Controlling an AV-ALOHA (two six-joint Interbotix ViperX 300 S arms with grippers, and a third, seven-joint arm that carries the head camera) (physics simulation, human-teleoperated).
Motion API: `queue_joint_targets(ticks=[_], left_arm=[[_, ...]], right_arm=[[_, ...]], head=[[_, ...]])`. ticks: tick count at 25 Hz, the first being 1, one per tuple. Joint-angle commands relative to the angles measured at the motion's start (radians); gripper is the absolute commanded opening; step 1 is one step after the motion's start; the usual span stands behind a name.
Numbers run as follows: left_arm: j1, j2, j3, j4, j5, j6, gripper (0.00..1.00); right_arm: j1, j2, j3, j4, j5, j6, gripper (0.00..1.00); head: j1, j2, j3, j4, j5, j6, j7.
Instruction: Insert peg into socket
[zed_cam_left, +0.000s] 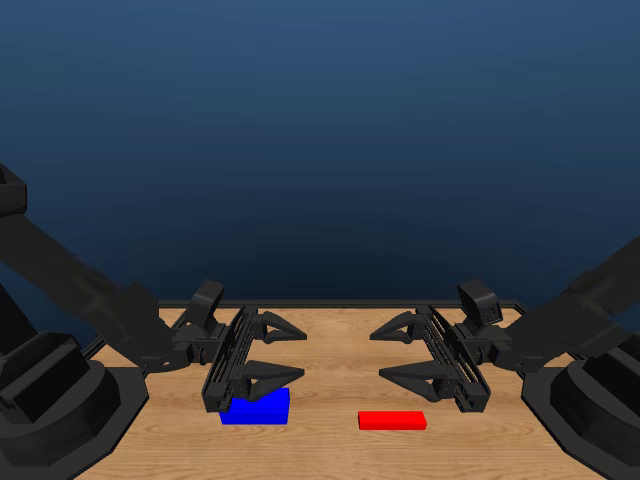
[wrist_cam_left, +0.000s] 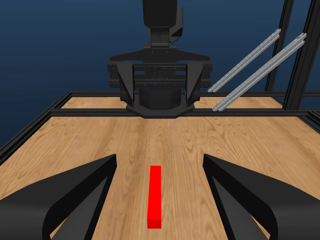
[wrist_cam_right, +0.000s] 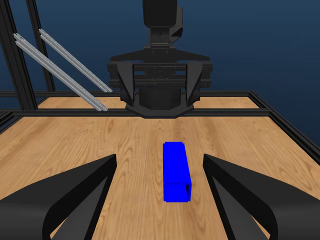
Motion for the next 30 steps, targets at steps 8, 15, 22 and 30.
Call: queue_joint_targets(ticks=[8,15,22,30], left_arm=[[-0.044,-0.022,-0.005,-0.021,-0.19,-0.065,1.0],[-0.007,-0.014,0.063,-0.185,0.128,-0.115,1.0],[-0.009,-0.01,0.112,-0.227,0.348,-0.146,1.0],[0.022,0.115,0.147,-0.217,0.431,-0.194,1.0]], right_arm=[[0.057,-0.005,-0.017,0.156,0.074,0.016,1.0],[0.07,0.066,-0.093,0.137,0.149,0.039,1.0],[0.068,0.116,-0.115,0.124,0.15,0.081,1.0],[0.052,0.15,-0.11,0.1,0.125,0.12,1.0]], head=[[0.004,0.028,-0.048,0.003,0.134,0.01,-0.006],[0.009,0.072,-0.057,0.005,0.122,0.015,-0.003],[0.029,0.144,-0.073,0.014,0.112,0.04,-0.001],[0.029,0.258,-0.122,0.017,0.116,0.057,-0.006]])
